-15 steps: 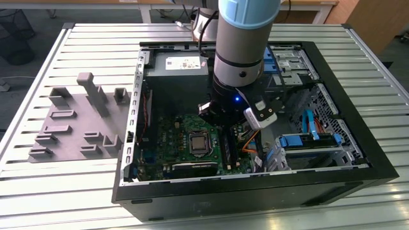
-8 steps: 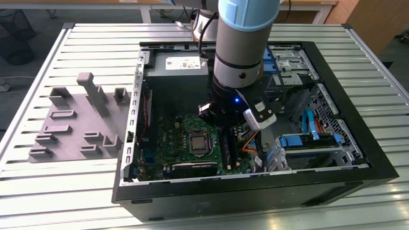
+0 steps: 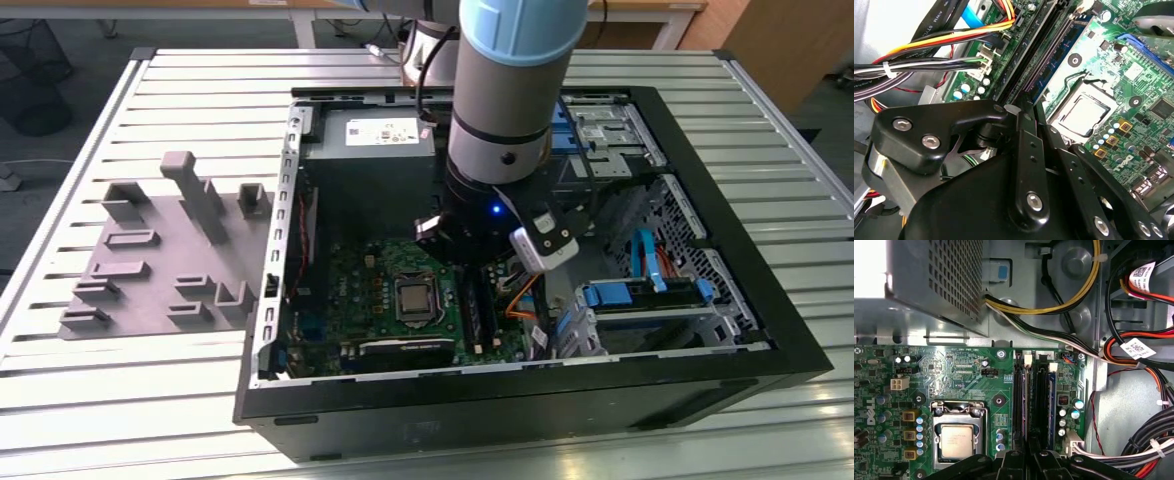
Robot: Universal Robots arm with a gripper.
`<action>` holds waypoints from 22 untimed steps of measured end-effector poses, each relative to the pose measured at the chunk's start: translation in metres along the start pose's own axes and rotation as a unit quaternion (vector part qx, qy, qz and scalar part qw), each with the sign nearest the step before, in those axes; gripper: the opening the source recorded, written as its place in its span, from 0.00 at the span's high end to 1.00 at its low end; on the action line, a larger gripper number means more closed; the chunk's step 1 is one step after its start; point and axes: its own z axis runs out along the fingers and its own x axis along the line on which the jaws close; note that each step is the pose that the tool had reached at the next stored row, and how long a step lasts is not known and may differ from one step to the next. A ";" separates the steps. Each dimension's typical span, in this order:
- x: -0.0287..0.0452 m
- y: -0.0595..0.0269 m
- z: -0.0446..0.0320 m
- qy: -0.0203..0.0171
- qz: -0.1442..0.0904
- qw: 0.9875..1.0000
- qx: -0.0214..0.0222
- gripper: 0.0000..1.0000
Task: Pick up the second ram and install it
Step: 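Insert the second ram into the second slot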
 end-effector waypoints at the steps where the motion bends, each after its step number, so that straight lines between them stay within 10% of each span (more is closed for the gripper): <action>1: -0.0001 0.0000 0.0001 0.000 0.000 1.000 0.000 0.86; 22: -0.0020 -0.0014 0.0010 0.002 0.001 1.000 -0.001 0.86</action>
